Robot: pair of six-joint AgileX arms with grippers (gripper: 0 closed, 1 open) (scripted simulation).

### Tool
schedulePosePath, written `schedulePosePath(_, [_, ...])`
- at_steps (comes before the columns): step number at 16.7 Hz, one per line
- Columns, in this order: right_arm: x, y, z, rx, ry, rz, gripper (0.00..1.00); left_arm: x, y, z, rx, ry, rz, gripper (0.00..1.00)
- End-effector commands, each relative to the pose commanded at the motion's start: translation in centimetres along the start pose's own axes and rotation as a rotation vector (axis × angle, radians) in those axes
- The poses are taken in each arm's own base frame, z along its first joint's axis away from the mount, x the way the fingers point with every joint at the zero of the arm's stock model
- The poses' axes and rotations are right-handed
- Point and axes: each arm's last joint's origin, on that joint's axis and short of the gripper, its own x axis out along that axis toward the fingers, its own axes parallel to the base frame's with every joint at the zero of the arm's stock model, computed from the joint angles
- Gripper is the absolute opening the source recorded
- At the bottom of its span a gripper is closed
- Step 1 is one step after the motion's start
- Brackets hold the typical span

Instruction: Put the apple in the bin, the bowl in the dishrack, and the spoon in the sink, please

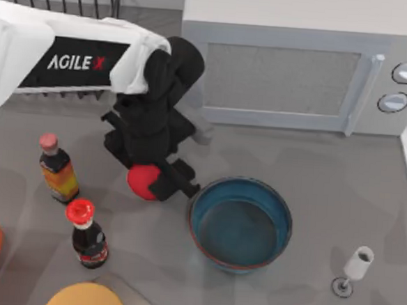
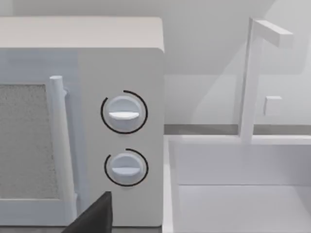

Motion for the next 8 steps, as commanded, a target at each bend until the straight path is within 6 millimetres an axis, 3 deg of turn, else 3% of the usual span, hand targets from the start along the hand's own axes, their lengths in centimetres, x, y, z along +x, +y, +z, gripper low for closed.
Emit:
schedulePosePath(2, [0.00,0.00,0.00,0.000,0.000,0.000,1.00,0.00,0.00,0.00,0.000,0.000,0.000,0.02])
schedulePosePath(8, [0.00,0.00,0.00,0.000,0.000,0.000,1.00,0.00,0.00,0.00,0.000,0.000,0.000,0.00])
